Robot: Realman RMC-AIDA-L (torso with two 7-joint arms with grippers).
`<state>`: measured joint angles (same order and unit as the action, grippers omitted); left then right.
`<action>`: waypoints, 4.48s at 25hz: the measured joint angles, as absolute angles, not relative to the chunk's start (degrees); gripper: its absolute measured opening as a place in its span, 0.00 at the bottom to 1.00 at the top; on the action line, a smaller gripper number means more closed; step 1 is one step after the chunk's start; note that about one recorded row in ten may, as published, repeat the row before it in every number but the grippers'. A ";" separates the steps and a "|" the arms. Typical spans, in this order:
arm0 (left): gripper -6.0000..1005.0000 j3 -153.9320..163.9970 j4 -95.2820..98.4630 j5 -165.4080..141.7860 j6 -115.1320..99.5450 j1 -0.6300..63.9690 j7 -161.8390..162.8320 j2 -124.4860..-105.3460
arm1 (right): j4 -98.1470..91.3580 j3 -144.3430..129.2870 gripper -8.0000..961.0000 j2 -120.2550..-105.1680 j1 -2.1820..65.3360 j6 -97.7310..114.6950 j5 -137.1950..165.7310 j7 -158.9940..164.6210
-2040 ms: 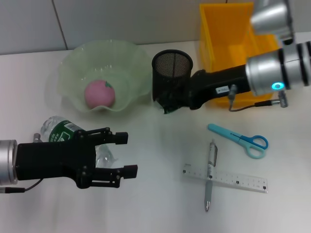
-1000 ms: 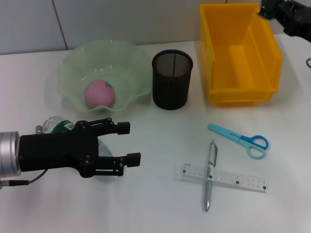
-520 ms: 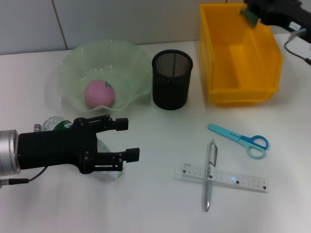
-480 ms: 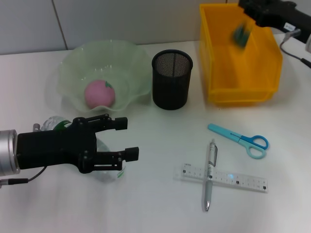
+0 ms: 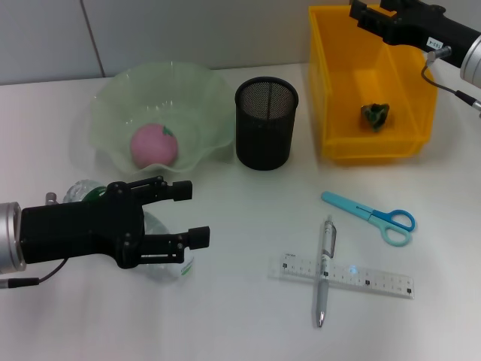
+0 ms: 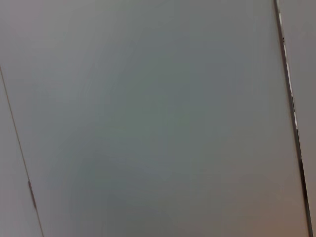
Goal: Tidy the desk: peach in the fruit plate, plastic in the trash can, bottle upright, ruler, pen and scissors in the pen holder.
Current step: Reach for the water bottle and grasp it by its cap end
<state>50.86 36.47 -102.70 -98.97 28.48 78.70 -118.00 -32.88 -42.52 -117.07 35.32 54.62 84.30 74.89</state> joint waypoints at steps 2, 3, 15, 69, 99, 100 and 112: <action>0.86 50.87 36.47 -102.70 -99.03 28.42 78.51 -117.98 | -32.91 -42.53 0.62 -117.13 35.29 54.71 84.24 74.94; 0.86 50.87 36.47 -102.70 -99.05 28.40 78.47 -117.98 | -32.94 -42.54 0.64 -117.19 35.29 54.71 84.21 75.00; 0.86 50.89 36.53 -102.79 -99.08 28.38 78.54 -117.82 | -34.66 -42.74 0.82 -117.31 33.83 59.47 84.27 77.62; 0.86 72.12 73.33 -126.84 -99.23 35.64 75.16 -118.26 | -37.59 -43.60 0.83 -113.01 32.39 95.60 118.22 105.46; 0.86 91.19 63.53 -141.12 -89.35 46.38 75.06 -118.10 | -37.32 -43.88 0.83 -113.20 33.78 91.59 118.22 108.19; 0.86 91.31 62.84 -141.21 -89.24 46.69 75.10 -118.16 | -37.31 -43.91 0.83 -113.20 33.80 91.58 118.21 108.21; 0.86 93.04 58.41 -142.33 -83.70 47.44 76.05 -118.53 | -37.34 -44.04 0.83 -113.09 33.77 91.79 118.21 108.58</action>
